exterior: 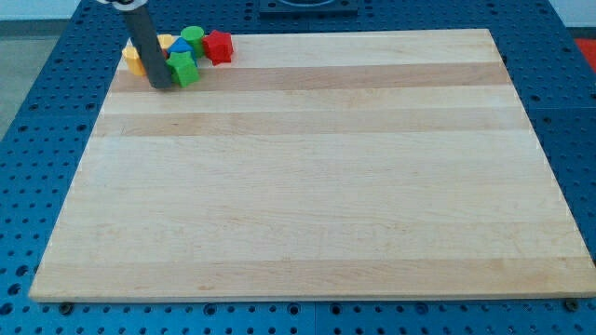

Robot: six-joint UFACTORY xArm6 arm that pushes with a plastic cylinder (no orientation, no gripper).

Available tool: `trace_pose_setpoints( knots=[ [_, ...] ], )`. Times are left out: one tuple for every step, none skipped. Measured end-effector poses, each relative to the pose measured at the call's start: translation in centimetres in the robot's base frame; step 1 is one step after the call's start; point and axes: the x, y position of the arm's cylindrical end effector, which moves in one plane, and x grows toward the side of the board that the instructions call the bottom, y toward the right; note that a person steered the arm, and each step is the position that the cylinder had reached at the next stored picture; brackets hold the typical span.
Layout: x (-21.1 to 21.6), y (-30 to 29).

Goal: Slide the green star slightly into the bottom side of the red star

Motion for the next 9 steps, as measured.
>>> trace_pose_setpoints(
  knots=[
    [0.0,2.3],
    [0.0,3.9],
    [0.2,1.8],
    [1.2,-1.4],
    [0.8,-1.5],
    [0.4,-0.7],
    [0.2,0.1],
    [-0.4,0.6],
    [-1.0,0.6]
  ],
)
